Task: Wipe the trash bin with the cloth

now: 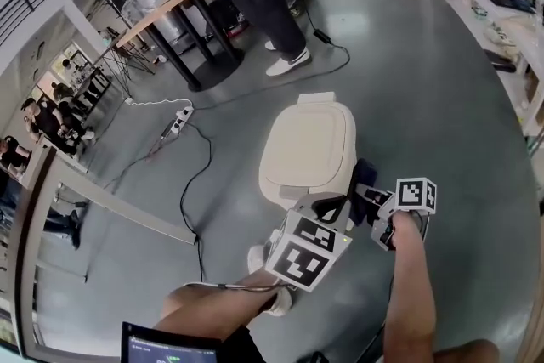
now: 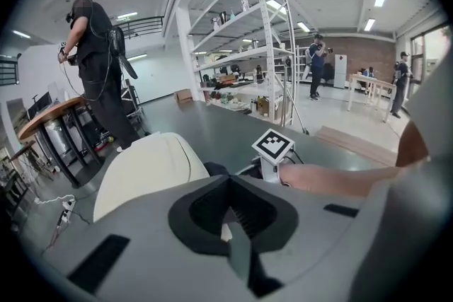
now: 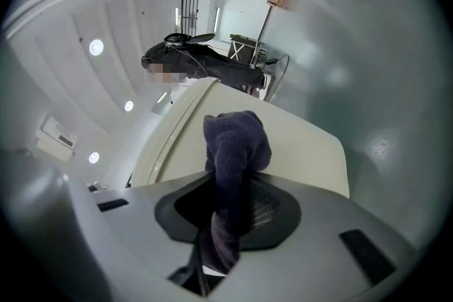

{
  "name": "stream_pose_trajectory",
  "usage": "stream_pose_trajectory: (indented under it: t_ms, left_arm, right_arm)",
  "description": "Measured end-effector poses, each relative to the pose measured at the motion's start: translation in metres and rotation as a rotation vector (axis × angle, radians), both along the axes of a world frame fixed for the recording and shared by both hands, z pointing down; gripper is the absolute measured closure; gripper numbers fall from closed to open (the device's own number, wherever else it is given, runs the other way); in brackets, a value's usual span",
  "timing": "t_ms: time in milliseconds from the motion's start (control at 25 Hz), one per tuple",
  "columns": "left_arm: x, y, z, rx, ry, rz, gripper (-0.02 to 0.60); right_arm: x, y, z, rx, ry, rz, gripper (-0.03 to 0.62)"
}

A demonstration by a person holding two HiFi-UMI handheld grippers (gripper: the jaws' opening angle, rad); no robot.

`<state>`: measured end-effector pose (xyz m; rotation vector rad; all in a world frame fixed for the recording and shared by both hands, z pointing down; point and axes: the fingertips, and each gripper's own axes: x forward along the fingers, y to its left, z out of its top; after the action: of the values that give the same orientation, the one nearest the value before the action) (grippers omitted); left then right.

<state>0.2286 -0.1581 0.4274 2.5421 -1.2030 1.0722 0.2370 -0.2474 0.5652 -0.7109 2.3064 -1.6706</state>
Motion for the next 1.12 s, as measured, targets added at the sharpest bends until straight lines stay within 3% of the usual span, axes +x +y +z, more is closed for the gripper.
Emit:
stream_pose_trajectory:
  t_ms: [240, 520, 720, 920, 1120]
  left_arm:
    - [0.005, 0.006, 0.028, -0.067, -0.044, 0.034, 0.583]
    - [0.018, 0.032, 0.068, -0.166, -0.096, 0.136, 0.584]
    - [0.015, 0.025, 0.076, -0.208, -0.105, 0.129, 0.584]
    - [0.016, 0.022, 0.082, -0.218, -0.103, 0.124, 0.583]
    - [0.016, 0.022, 0.081, -0.234, -0.099, 0.105, 0.583]
  right_arm:
    - [-0.005, 0.002, 0.042, -0.020, 0.157, -0.033, 0.519]
    - [-0.003, -0.002, 0.109, -0.131, 0.297, -0.026, 0.519]
    - [-0.006, -0.020, 0.143, -0.146, 0.444, -0.015, 0.519]
    - [-0.005, -0.023, 0.169, -0.187, 0.488, -0.052, 0.519]
    - [0.016, -0.030, 0.149, -0.125, 0.511, 0.022, 0.519]
